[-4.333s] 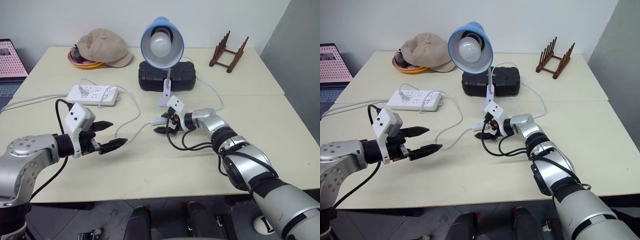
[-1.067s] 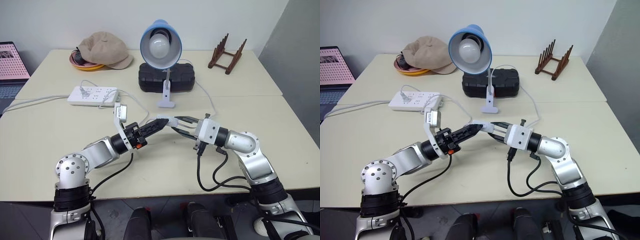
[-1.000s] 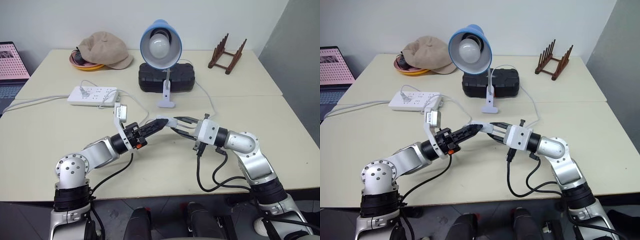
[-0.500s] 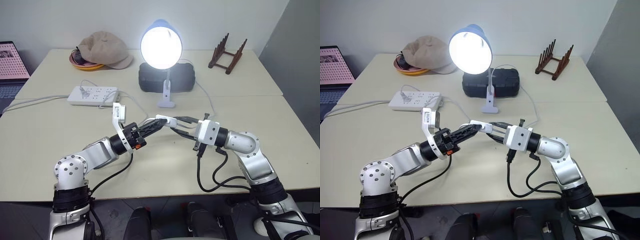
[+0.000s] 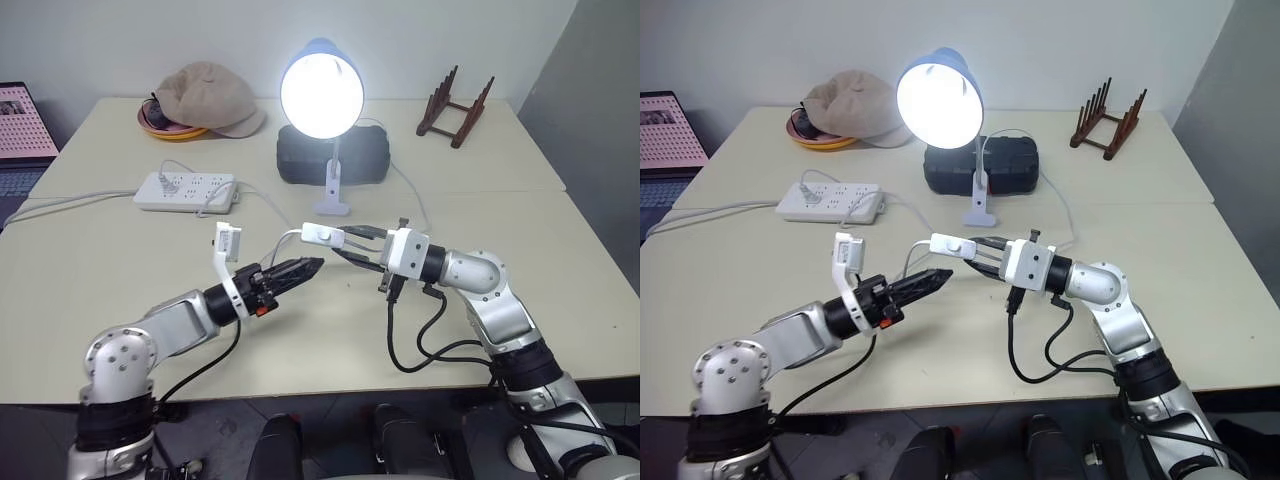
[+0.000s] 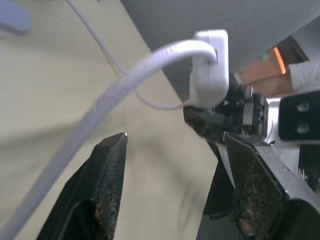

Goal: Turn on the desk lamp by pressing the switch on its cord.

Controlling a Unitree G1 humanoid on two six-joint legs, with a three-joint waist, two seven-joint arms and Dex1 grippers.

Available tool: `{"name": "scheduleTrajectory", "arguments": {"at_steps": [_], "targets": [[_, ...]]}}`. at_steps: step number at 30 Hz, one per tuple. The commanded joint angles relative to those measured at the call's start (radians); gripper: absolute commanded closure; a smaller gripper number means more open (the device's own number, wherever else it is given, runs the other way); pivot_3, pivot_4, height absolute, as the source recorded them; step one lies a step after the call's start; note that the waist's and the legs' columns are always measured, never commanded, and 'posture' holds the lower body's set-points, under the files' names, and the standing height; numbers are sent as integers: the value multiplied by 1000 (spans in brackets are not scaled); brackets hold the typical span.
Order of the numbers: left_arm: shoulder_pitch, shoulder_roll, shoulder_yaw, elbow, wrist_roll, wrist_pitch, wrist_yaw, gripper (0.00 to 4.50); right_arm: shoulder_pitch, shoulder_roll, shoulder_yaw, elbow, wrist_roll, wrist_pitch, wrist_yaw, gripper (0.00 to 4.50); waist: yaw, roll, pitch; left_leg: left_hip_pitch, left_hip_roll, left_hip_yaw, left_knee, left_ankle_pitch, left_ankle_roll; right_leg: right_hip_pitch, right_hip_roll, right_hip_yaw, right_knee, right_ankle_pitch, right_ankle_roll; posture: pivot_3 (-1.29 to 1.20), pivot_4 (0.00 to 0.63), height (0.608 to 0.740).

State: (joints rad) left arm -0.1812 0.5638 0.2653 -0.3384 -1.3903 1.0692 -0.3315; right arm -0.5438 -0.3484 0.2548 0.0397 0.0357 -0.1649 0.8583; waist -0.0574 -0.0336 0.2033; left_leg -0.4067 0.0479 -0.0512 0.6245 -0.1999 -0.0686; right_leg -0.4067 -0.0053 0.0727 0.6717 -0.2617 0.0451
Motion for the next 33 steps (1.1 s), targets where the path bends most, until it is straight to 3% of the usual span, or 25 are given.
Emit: {"name": "scheduleTrajectory", "arguments": {"at_steps": [1, 3, 9, 16, 17, 22, 28, 33], "targets": [[31, 157, 82, -118, 65, -20, -73, 289, -79, 45, -15, 81, 95, 166, 38, 3423, -1, 0, 1, 0, 0, 0, 0, 0, 0, 0, 0, 0, 0, 0, 0, 0, 150, 740], [23, 245, 96, -145, 130, -46, -118, 21, -120, 56, -12, 145, 104, 238, 55, 3423, -1, 0, 1, 0, 0, 0, 0, 0, 0, -1, 0, -1, 1, -1, -1, 0, 150, 740], [32, 480, 59, -194, 400, -187, -322, 21, -238, 37, 55, 428, -2, 320, 103, 3423, 3, 1, 2, -2, 0, 0, -2, 0, 0, -2, 0, -1, -7, 0, -2, 0, 150, 740], [55, 524, 4, -144, 586, -304, -434, 21, -281, 50, 78, 566, -45, 290, 131, 3423, 1, 0, 2, -14, 0, 2, -10, -2, -3, -14, -1, -1, -9, 5, 2, 0, 150, 740], [49, 523, 0, -140, 599, -310, -441, 0, -281, 48, 75, 563, -43, 290, 133, 2735, 1, 0, 2, -14, 0, 2, -12, -2, -3, -15, -1, -1, -9, 5, 2, 0, 150, 740], [15, 526, -7, -91, 653, -335, -491, 0, -267, 19, 35, 482, 5, 368, 162, 1531, 1, 1, 2, -13, 1, 1, -15, -2, -3, -15, 0, -2, -9, 4, 1, 0, 150, 740], [-77, 555, -6, 45, 677, -339, -597, 0, -205, -149, -59, 96, 197, 727, 305, 76, 9, 1, 3, -14, 0, 2, -14, -2, -3, -15, -1, -3, -9, 3, 2, 0, 150, 740], [-136, 570, -9, 144, 707, -352, -673, 0, -194, -286, -163, -91, 341, 951, 338, 23, 5, 1, 3, -13, 1, 1, -14, -2, -3, -15, -1, -3, -8, 2, 4, 0, 150, 740]]}}
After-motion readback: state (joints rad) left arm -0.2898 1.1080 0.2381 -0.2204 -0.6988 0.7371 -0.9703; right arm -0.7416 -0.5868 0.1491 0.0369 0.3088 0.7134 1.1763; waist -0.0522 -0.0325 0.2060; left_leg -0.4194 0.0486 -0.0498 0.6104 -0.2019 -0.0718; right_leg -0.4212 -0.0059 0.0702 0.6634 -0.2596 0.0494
